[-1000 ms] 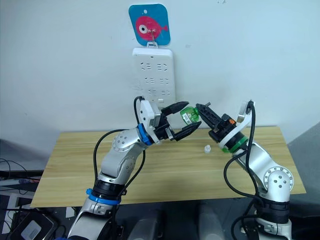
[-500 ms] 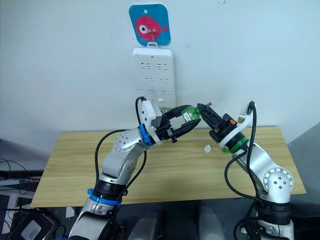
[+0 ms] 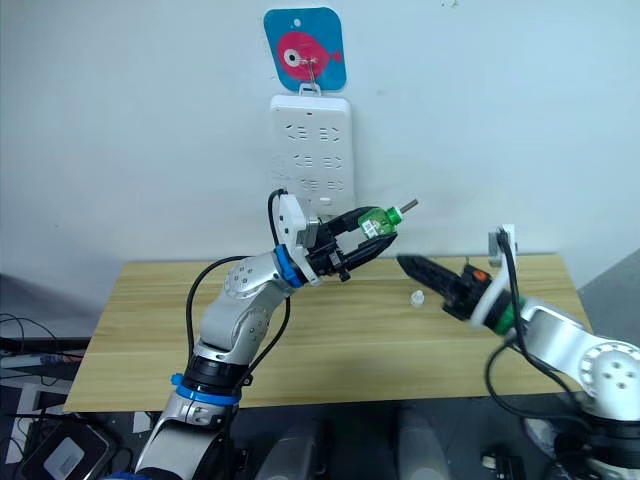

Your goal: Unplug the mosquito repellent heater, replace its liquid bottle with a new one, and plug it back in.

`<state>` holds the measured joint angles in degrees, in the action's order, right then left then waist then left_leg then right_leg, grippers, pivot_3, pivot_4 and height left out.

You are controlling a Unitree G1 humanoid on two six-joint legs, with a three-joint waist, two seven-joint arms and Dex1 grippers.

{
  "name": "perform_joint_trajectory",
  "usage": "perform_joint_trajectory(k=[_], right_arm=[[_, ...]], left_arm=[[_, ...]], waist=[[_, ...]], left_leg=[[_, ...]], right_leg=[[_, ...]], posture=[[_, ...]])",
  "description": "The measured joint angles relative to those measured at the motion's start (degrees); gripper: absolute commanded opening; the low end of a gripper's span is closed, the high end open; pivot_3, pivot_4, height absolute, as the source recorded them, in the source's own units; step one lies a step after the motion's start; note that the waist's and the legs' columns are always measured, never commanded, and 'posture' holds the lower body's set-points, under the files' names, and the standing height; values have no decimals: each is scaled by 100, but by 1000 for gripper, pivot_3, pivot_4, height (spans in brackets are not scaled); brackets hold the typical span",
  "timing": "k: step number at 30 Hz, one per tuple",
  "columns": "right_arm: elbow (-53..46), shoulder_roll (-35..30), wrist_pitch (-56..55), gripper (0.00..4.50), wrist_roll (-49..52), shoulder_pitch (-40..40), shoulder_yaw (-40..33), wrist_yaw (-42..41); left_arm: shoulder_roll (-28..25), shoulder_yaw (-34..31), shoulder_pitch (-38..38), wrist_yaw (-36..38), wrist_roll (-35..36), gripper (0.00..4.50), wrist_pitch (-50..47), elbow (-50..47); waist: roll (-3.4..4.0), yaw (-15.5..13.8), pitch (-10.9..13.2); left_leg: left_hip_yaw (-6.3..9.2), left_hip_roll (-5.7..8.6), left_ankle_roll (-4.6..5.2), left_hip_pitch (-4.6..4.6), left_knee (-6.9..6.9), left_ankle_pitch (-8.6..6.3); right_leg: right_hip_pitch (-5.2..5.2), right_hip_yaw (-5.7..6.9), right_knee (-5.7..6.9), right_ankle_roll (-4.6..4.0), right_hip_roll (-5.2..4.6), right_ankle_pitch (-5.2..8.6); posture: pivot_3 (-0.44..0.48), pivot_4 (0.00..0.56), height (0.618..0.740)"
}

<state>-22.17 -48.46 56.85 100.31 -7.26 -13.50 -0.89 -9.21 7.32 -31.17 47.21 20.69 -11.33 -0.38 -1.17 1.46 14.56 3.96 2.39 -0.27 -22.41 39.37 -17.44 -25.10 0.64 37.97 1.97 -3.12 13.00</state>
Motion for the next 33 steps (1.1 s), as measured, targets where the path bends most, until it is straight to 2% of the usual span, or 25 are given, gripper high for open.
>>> perform_joint_trajectory(k=[3, 6, 7, 11, 18, 33], right_arm=[[302, -1217, 362, 4453, -1122, 296, -134, -679], [800, -2045, 279, 4453, -2741, 430, 321, -1371], [1055, -2106, 235, 4453, -3194, 388, 467, -1512], [1861, -1935, 2, 4453, -4555, -199, 1162, -1916], [2831, -1353, -128, 4453, -6026, -903, 1833, -2550], [4268, -646, -296, 4453, -7647, -1492, 1935, -3401]], left_arm=[[-89, -27, 60, 122, 102, 2321, -74, 41], [-100, -28, 194, 163, 123, 2321, -74, 40], [-101, -29, 244, 167, 125, 2321, -74, 39], [-36, -9, 350, 79, 124, 2321, -87, 2], [-24, 63, 582, -100, 122, 2321, -158, -300], [-238, 124, 893, -334, 107, 2321, -429, -795]], waist=[[-5, 11, 3], [-9, 18, 5], [-13, 18, 7], [-15, 20, 10], [-15, -19, 12], [-10, -151, 29]], left_leg=[[0, -8, 15, -9, 43, -9], [-8, -7, 16, -7, 51, -9], [-6, -7, 16, -8, 54, -9], [-7, -9, 14, -8, 53, -8], [6, -5, 14, -15, 53, -8], [10, -4, 13, -18, 54, -8]], right_leg=[[9, 4, -3, 1, 4, 1], [11, 3, -4, 2, 5, 2], [11, 2, -4, 2, 5, 2], [8, -3, -1, 2, 2, 2], [8, -5, -6, 2, -4, 1], [8, -5, -10, 1, -7, 1]], posture=[[-73, 265, 740], [-63, 271, 740], [-57, 273, 740], [-37, 278, 740], [6, 288, 740], [46, 306, 740]])
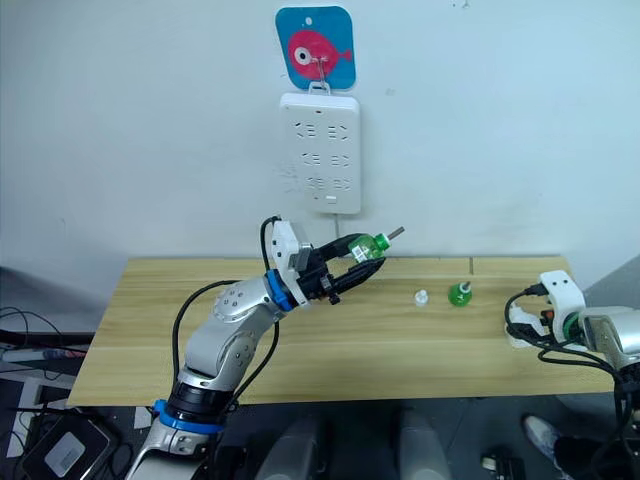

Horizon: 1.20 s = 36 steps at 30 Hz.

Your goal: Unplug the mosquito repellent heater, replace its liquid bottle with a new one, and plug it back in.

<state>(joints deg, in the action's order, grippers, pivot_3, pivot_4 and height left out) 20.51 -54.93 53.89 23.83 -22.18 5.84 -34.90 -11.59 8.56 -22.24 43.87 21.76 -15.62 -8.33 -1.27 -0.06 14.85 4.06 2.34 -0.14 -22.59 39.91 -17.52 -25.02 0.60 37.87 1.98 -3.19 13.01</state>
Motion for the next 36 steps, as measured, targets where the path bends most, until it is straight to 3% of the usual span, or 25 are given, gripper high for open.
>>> perform_joint_trajectory(k=[19, 24, 31, 36], right_arm=[[1366, 403, -839, 4453, -1156, -603, 112, -1154], [1596, 437, -857, 2977, -1352, -738, 71, -1304], [1668, 346, -1001, 2971, -1373, -692, 1, -1664], [454, -792, -170, 2971, -658, -74, -248, -3095]], left_arm=[[-206, 76, 81, 46, 36, 2321, -303, -282], [-229, 78, 75, 52, 34, 2321, -302, -280], [-278, 87, 56, 69, 37, 2321, -303, -274], [-678, 21, 26, 558, 371, 2321, -569, -271]], waist=[[15, 3, 28], [11, 11, 30], [21, 7, 57], [82, 4, 99]], left_leg=[[0, 0, -6, 0, -1, 3], [-1, -1, -7, 3, -1, 3], [1, 1, -6, -4, -1, 3], [4, 5, -1, -17, -1, 0]], right_leg=[[0, -1, -4, 0, -1, 0], [5, -2, -6, 0, -2, 0], [2, -1, -11, -1, -4, 0], [-8, 2, -10, -1, -7, 0]], posture=[[43, 299, 740], [38, 307, 740], [41, 310, 740], [20, 308, 740]])
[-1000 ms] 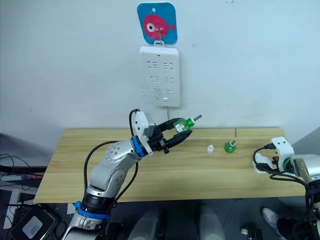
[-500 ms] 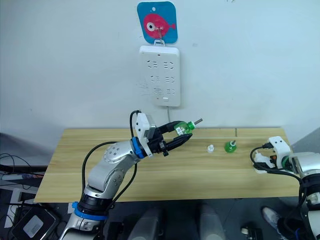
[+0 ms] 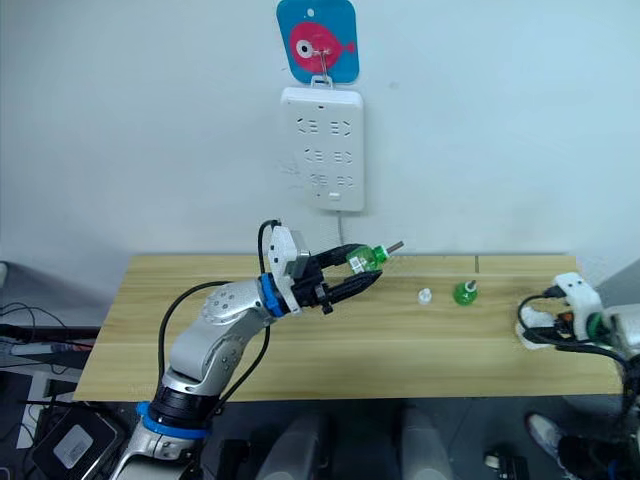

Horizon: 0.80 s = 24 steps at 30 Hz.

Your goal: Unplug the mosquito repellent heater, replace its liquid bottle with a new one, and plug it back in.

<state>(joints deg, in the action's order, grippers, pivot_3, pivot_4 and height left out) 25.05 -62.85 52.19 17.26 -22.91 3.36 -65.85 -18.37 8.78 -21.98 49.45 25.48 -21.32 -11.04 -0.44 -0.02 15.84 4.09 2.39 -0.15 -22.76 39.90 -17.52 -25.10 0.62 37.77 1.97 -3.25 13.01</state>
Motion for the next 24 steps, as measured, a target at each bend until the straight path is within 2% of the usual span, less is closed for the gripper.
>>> perform_joint_trajectory(k=[2, 4, 7, 9, 17, 24], right_arm=[[-722, -363, 765, 2971, 704, 56, -348, -614], [-1270, -310, 1783, 2971, 1558, -227, -989, -820], [-1425, 167, 3327, 2971, 2484, -1096, -1862, -534], [-1515, 299, 3806, 2971, 3104, -1288, -2167, -162], [-1679, 558, 3985, 2971, 5926, -1329, -2248, 1993], [-1789, 527, 3830, 2971, 7878, -967, -2160, 3579]], left_arm=[[-203, -32, -36, 307, 287, 2321, -295, 3], [-344, -28, -119, 660, 614, 2321, -640, 7], [-458, -23, -361, 1098, 938, 2321, -969, 110], [-477, -24, -519, 1302, 1038, 2321, -1037, 239], [-115, 34, -1120, 1555, 973, 2321, -909, 899], [194, 132, -1184, 1590, 763, 2321, -553, 1057]], waist=[[-2, 39, 7], [-14, 111, 14], [-24, 158, 21], [-28, 145, 22], [-56, 144, 39], [-59, 156, 40]], left_leg=[[0, -8, 2, 5, 0, -1], [0, -13, 3, 12, 0, -2], [4, -10, 2, 12, 0, -1], [15, -9, 2, 2, 1, -1], [7, 10, -7, -23, 4, 4], [-2, 3, 13, -19, 6, -7]], right_leg=[[1, 1, 1, 0, 5, 0], [5, 2, 4, -2, 9, -1], [6, 5, 7, -5, 10, -3], [6, 12, 1, -5, 10, -3], [-8, 12, -17, 6, -16, -10], [-7, 9, -14, 6, -12, -10]], posture=[[-4, 301, 740], [-30, 298, 740], [-45, 297, 740], [-57, 293, 740], [-69, 292, 740], [-67, 294, 740]])
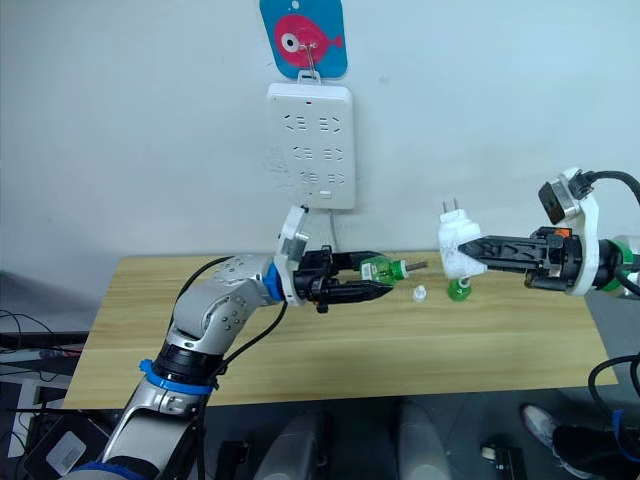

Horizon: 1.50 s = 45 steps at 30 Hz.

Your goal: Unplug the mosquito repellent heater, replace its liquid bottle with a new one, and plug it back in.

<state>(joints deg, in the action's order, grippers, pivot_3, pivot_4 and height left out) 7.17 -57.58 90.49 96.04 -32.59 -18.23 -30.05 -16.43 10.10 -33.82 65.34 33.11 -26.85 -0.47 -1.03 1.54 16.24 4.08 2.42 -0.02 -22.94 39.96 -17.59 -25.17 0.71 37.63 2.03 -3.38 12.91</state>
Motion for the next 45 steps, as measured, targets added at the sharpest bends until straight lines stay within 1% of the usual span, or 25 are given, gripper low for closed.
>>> perform_joint_trajectory(k=[5, 8, 24, 37, 40, 41, 45], right_arm=[[-164, -294, -684, 2971, 1235, 274, 424, 882], [-247, -344, -919, 2971, 1450, 273, 525, 1036], [-378, -407, -1188, 2971, 1506, 461, 626, 1066], [-478, -413, -1249, 2971, 1510, 503, 658, 1134], [-487, -413, -1248, 2971, 1510, 502, 661, 1088], [-498, -413, -1248, 2971, 1510, 502, 661, 1076], [-532, -424, -1252, 2971, 1510, 502, 661, 984]], left_arm=[[149, -16, -65, -79, -56, 2321, 81, 142], [152, -38, -78, -69, -55, 2321, 82, 142], [146, -37, -82, 10, -29, 2321, -52, 93], [165, -21, -183, 63, 26, 2321, -149, -17], [195, -22, -182, 99, 28, 2321, -146, -16], [196, -26, -182, 115, 28, 2321, -144, -16], [201, -33, -182, 170, 26, 2321, -131, -16]], waist=[[-3, 11, 2], [-5, 12, 3], [-14, 13, 10], [-18, 12, 12], [-18, 13, 12], [-18, 13, 12], [-17, 11, 12]], left_leg=[[-2, -1, 1, 0, 1, 0], [-1, -5, 1, 1, 1, -1], [0, -6, 2, 0, 0, -1], [0, -7, 2, 1, 0, -1], [0, -7, 2, 0, 0, -1], [0, -7, 2, 0, 0, -1], [0, -7, 1, 0, 0, -1]], right_leg=[[-1, -1, 1, 0, 2, 0], [0, -1, 1, 0, 10, 0], [-1, -2, -1, 0, 12, 0], [-1, -2, -1, 0, 13, 0], [-1, -2, -1, 0, 13, 0], [-1, -2, -1, 1, 13, 0], [-1, -1, -1, 0, 13, 0]], posture=[[-68, 297, 740], [-71, 299, 740], [-76, 302, 740], [-77, 295, 740], [-77, 295, 740], [-74, 283, 740], [-74, 283, 740]])
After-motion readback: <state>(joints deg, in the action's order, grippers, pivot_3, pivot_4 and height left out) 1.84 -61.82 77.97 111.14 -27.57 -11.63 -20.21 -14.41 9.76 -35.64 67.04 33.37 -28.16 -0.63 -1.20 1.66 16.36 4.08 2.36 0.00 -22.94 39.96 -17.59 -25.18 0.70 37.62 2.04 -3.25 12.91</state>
